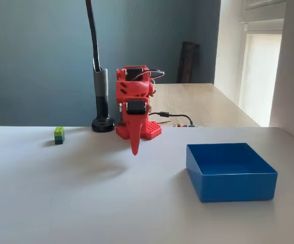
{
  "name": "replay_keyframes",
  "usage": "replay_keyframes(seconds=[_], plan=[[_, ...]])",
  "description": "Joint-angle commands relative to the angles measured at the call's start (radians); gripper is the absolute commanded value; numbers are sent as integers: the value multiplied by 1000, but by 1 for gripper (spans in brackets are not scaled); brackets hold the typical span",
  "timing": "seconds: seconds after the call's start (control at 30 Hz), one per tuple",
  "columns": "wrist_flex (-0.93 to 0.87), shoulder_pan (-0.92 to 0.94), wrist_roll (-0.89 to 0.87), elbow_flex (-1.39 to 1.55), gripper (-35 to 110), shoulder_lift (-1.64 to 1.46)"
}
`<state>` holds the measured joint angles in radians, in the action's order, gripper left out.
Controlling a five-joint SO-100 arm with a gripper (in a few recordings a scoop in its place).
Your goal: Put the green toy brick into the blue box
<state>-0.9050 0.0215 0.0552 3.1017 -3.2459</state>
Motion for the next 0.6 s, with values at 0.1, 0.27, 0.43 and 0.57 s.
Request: replay_keyframes(seconds=[0.1,0.27,0.43,0.57], plan=[[32,-5,23,3,0,11],[44,-9,28,-11,0,12],[44,-12,26,-21,0,14],[44,-14,20,-46,0,15]])
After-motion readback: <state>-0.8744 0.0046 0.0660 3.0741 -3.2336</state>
